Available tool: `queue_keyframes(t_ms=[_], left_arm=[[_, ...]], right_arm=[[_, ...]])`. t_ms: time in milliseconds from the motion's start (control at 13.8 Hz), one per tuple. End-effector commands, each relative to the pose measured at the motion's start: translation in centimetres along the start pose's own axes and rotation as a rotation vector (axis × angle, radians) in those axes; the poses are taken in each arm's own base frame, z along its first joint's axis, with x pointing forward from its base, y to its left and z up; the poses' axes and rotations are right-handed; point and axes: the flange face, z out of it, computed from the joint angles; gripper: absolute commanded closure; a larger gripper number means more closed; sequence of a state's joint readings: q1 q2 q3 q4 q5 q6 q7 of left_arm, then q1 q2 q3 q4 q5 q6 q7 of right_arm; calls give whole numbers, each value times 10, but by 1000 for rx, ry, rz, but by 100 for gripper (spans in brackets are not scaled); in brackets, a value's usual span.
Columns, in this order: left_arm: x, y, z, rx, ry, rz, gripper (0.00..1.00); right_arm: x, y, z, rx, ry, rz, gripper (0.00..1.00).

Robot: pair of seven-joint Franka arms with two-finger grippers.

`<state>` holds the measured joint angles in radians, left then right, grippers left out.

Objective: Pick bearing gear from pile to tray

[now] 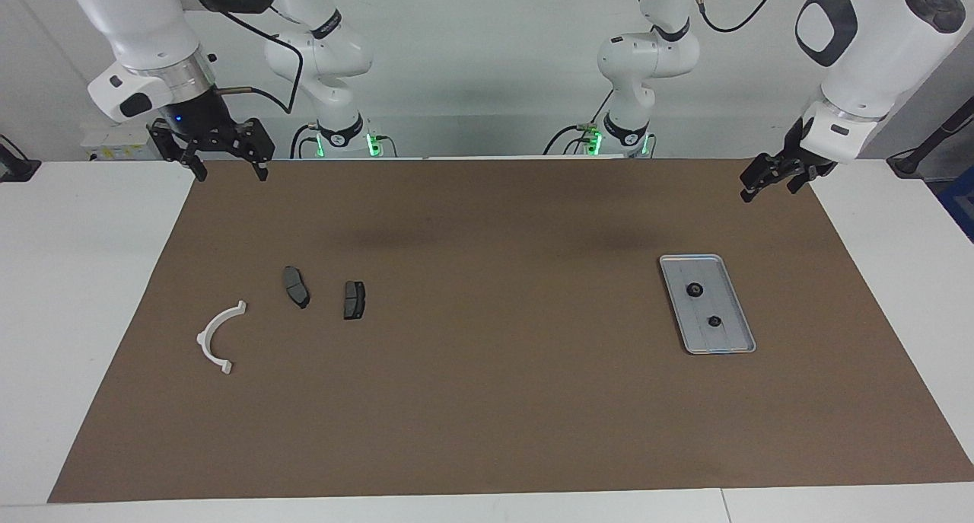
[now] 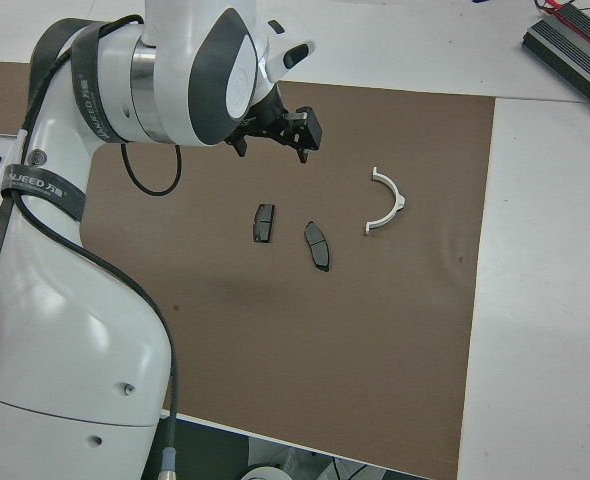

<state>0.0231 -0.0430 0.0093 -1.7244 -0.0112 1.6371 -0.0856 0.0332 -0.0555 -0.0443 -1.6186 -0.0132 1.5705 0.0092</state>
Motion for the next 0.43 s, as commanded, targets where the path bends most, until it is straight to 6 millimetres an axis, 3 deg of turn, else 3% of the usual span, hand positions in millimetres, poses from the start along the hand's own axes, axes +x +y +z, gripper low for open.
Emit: queue_keyframes(t_ms=[0, 362], left_arm=[[-2, -1, -12, 20, 14, 9, 0], [-4, 0, -14, 18, 15, 9, 0]], right_arm=[[-4, 2, -1, -8, -9, 6, 0], [-4, 2, -2, -6, -4, 6, 0]])
